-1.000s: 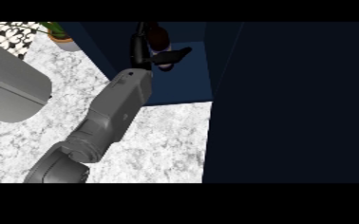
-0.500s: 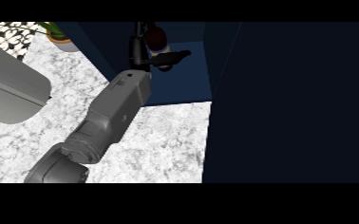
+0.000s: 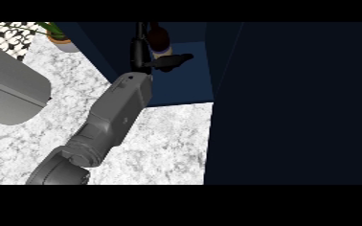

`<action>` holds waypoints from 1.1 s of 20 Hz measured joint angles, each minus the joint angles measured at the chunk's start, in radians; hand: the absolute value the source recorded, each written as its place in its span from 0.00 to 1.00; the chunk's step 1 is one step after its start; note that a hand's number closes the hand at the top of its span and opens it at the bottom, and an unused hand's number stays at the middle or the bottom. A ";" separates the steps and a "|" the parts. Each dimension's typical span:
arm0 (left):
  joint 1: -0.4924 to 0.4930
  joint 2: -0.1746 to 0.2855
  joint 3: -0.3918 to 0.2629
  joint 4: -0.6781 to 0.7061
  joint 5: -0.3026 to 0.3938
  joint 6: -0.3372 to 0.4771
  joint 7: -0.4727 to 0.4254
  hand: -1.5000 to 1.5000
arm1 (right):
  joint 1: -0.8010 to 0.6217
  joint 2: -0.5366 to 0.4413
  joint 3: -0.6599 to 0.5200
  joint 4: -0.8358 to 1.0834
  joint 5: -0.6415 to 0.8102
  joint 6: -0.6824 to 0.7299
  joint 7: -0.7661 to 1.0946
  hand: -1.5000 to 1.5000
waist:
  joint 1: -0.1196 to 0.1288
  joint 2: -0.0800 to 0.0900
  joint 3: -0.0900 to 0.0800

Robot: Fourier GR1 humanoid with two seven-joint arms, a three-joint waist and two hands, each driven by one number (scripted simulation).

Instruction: Pick up the wine, place it into the cabinet and close the cabinet

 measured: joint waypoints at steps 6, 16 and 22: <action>0.003 -0.004 -0.004 0.000 -0.015 -0.057 -0.009 0.00 | -0.002 0.007 0.010 0.007 0.000 -0.008 -0.010 0.00 | 0.006 0.000 -0.001; 0.021 -0.011 -0.006 -0.004 -0.002 -0.128 -0.026 0.00 | 0.004 0.005 0.036 0.008 0.002 -0.012 -0.009 0.00 | 0.009 -0.008 -0.001; 0.030 -0.011 -0.021 -0.007 0.048 -0.176 -0.015 0.00 | -0.015 0.004 0.027 0.004 -0.003 -0.023 0.018 0.00 | 0.005 -0.011 -0.002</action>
